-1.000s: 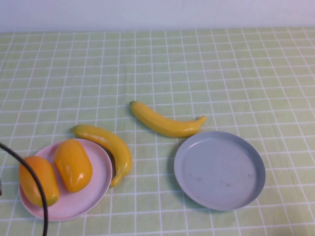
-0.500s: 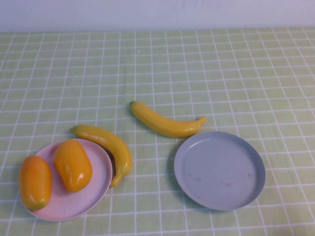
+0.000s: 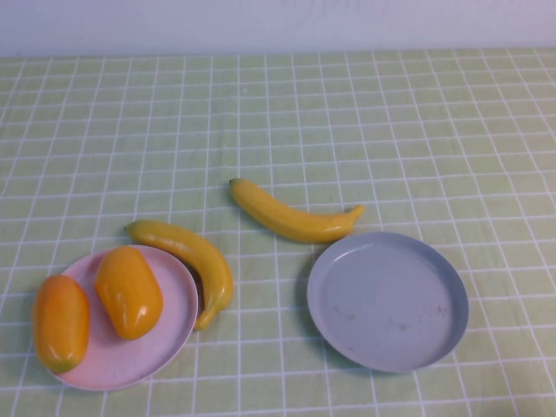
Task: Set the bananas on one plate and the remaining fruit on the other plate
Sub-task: Put another type of fruit in the right plate
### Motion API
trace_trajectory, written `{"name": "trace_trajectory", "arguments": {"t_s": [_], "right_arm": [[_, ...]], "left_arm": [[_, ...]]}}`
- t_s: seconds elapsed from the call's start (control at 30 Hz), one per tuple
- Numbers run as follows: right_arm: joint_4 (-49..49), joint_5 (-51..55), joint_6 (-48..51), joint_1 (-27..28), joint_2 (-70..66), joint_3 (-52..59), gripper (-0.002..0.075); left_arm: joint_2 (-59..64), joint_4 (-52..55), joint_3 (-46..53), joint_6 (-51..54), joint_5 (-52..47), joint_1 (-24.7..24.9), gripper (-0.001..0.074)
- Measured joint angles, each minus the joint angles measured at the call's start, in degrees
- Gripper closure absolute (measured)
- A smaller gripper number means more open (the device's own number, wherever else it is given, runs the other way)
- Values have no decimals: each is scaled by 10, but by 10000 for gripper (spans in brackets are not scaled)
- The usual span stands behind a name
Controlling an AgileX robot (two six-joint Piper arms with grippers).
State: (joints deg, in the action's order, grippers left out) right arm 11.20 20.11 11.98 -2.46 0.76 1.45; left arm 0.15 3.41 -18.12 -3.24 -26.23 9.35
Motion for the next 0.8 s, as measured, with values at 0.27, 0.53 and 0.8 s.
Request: {"name": "trace_trajectory", "arguments": {"t_s": [0.27, 0.53, 0.8], "right_arm": [[0, 0, 0, 0, 0, 0, 741], [0, 0, 0, 0, 0, 0, 741], [0, 0, 0, 0, 0, 0, 741]], "left_arm": [[-8, -6, 179, 17, 216, 0, 738], [-8, -7, 195, 12, 159, 0, 738], [-8, -8, 196, 11, 48, 0, 738]]}}
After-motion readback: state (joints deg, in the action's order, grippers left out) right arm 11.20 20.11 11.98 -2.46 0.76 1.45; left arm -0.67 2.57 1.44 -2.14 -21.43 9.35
